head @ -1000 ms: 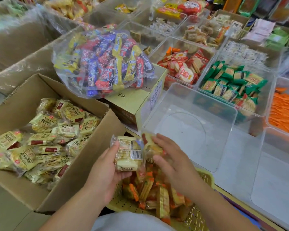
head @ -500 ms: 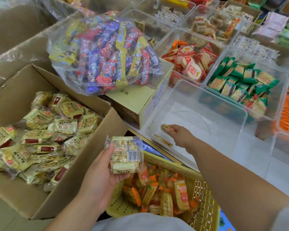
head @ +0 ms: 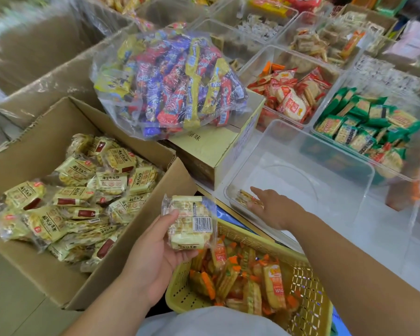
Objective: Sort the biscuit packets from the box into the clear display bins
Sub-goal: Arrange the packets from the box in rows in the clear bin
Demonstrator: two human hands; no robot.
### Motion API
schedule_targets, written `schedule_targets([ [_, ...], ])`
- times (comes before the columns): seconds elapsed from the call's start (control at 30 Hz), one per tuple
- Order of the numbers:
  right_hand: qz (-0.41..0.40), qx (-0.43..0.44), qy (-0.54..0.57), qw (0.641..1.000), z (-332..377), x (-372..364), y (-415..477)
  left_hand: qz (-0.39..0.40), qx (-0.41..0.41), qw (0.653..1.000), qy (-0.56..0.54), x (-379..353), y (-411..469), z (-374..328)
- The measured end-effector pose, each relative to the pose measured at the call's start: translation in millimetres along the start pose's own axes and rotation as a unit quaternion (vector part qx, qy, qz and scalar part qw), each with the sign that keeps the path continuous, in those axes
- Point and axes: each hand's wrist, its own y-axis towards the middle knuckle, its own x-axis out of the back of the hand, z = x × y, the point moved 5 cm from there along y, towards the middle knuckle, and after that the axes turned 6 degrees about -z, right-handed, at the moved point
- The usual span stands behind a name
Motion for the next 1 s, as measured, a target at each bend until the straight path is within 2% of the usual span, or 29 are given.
schedule_targets([
  [0.03, -0.045, 0.028, -0.002, 0.999, 6.4, 8.1, -16.4, 0.014, 0.008, 1.000, -0.007, -3.0, -0.2, -0.9],
  [0.1, -0.136, 0.109, 0.071, 0.982, 23.5, 21.6, -56.4, 0.043, 0.026, 0.999, -0.014, -9.8, 0.8, 0.4],
  [0.17, -0.149, 0.200, 0.171, 0.953, 44.3, 25.2, -99.6, 0.074, 0.044, 0.996, 0.001, -19.6, 0.5, 4.6],
  [0.2, -0.141, 0.240, 0.187, 0.942, 54.1, 22.6, -117.3, 0.091, 0.052, 0.994, 0.014, -25.7, -0.1, 7.7],
  [0.3, -0.193, 0.319, 0.150, 0.915, 67.8, 9.8, -147.1, 0.166, 0.085, 0.979, 0.082, -45.3, -5.4, 17.2],
  [0.37, -0.256, 0.285, 0.207, 0.900, 59.2, 10.7, -154.0, 0.216, 0.096, 0.956, 0.172, -54.1, -9.7, 21.6],
  [0.4, -0.267, 0.246, 0.256, 0.896, 51.1, 11.8, -155.1, 0.216, 0.101, 0.945, 0.222, -54.8, -10.6, 23.1],
  [0.5, -0.231, 0.106, 0.396, 0.882, 33.9, 7.4, -156.6, 0.162, 0.076, 0.908, 0.378, -51.6, -10.8, 23.7],
  [0.57, -0.176, 0.049, 0.515, 0.837, 29.6, -1.9, -157.2, 0.090, 0.002, 0.873, 0.479, -45.5, -10.6, 19.2],
  [0.6, -0.142, 0.034, 0.578, 0.803, 29.9, -6.8, -158.2, 0.061, -0.040, 0.864, 0.497, -44.0, -10.4, 16.4],
  [0.63, -0.111, 0.024, 0.630, 0.768, 31.7, -10.4, -159.7, 0.047, -0.069, 0.867, 0.491, -42.8, -9.8, 15.0],
  [0.7, -0.070, 0.005, 0.698, 0.713, 33.9, -14.9, -162.3, 0.062, -0.071, 0.893, 0.440, -44.3, -11.9, 16.3],
  [0.77, -0.042, -0.004, 0.721, 0.692, 36.9, -17.4, -164.5, 0.107, -0.038, 0.922, 0.370, -50.2, -13.8, 22.1],
  [0.83, -0.031, -0.007, 0.717, 0.696, 39.2, -22.2, -164.0, 0.139, -0.011, 0.948, 0.287, -55.7, -15.8, 26.4],
  [0.9, -0.062, -0.015, 0.677, 0.733, 38.4, -24.4, -164.5, 0.128, -0.003, 0.965, 0.228, -58.7, -14.0, 26.9],
  [0.93, -0.109, -0.007, 0.623, 0.774, 35.0, -22.6, -165.7, 0.112, -0.001, 0.972, 0.209, -59.6, -12.0, 26.7],
  [1.0, -0.200, 0.079, 0.453, 0.865, 34.9, -13.7, -171.3, 0.069, -0.001, 0.978, 0.199, -60.0, -6.3, 25.8],
])
